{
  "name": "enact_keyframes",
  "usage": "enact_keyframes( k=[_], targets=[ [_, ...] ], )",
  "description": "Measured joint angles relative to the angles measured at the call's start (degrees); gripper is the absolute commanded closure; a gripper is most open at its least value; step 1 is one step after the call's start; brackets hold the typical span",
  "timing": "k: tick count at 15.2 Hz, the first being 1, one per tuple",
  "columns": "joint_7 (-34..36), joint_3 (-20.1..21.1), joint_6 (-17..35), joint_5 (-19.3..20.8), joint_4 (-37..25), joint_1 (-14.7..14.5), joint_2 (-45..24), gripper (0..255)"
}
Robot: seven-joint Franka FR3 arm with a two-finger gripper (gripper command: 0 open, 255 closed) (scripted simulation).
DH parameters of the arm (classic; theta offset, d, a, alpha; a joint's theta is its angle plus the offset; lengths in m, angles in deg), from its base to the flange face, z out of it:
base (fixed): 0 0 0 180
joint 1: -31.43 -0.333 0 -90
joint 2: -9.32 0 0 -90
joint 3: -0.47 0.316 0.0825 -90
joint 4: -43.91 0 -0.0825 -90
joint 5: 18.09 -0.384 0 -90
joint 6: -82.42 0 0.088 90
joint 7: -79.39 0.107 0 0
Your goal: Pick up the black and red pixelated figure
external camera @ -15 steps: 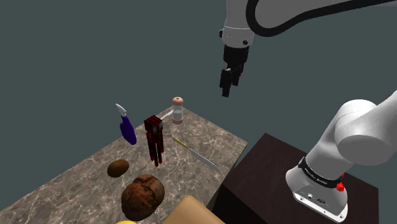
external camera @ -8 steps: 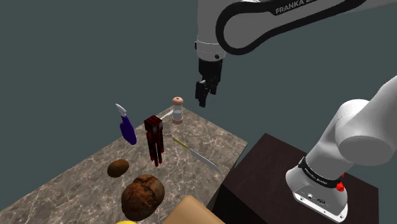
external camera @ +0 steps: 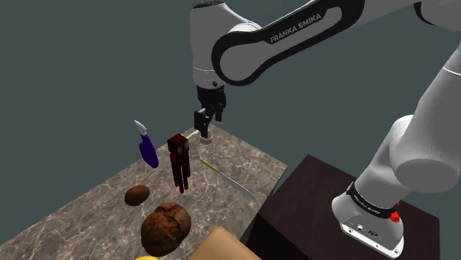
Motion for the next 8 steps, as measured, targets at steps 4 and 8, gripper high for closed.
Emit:
enact_keyframes(
  k=[4,8],
  targets=[
    [3.6,1.0,1.3,3.7,-7.0,-2.4,-8.5,0],
    [5.5,0.8,1.6,6.9,-14.1,-4.7,-16.0,0]
  ],
)
